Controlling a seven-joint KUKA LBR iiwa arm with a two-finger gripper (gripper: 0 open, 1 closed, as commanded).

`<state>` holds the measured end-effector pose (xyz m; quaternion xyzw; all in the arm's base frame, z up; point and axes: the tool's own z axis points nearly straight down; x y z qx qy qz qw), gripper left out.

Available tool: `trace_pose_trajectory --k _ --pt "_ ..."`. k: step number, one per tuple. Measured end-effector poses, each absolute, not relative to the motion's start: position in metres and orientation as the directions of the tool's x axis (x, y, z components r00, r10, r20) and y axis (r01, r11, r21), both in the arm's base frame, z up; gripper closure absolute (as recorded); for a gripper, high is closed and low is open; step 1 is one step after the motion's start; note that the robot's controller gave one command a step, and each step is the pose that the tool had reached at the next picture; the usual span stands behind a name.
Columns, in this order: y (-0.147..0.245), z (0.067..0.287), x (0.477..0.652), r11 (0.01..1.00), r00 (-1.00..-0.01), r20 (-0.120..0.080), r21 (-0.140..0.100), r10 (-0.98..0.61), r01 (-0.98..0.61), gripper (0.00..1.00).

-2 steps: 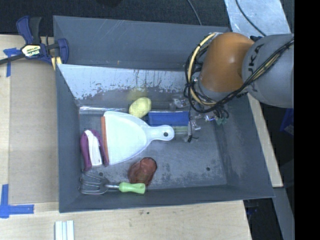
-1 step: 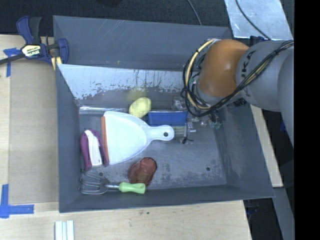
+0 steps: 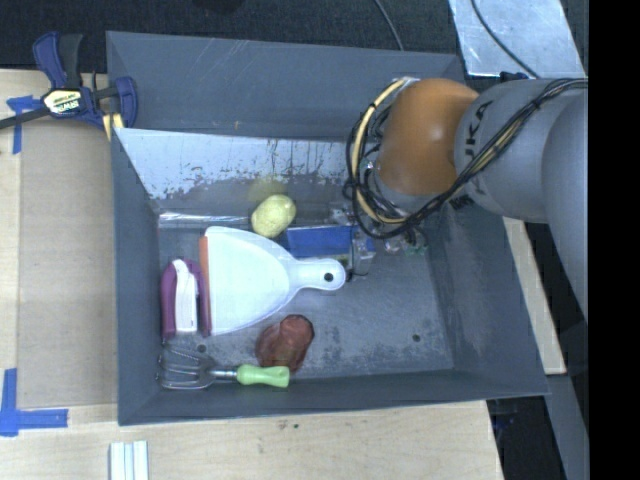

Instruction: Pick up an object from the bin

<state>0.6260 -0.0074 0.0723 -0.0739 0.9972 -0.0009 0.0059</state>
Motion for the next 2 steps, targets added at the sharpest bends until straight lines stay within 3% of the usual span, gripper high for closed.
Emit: trace_pose_trajectory --k 1,2 --pt "-0.007 0.072 0.626 0.989 -0.989 -0.012 -0.003 -0.148 -0.148 1.0" --pt "-0.008 0.106 0.624 0.989 -0.989 -0.007 -0.003 -0.148 -0.148 1.0"
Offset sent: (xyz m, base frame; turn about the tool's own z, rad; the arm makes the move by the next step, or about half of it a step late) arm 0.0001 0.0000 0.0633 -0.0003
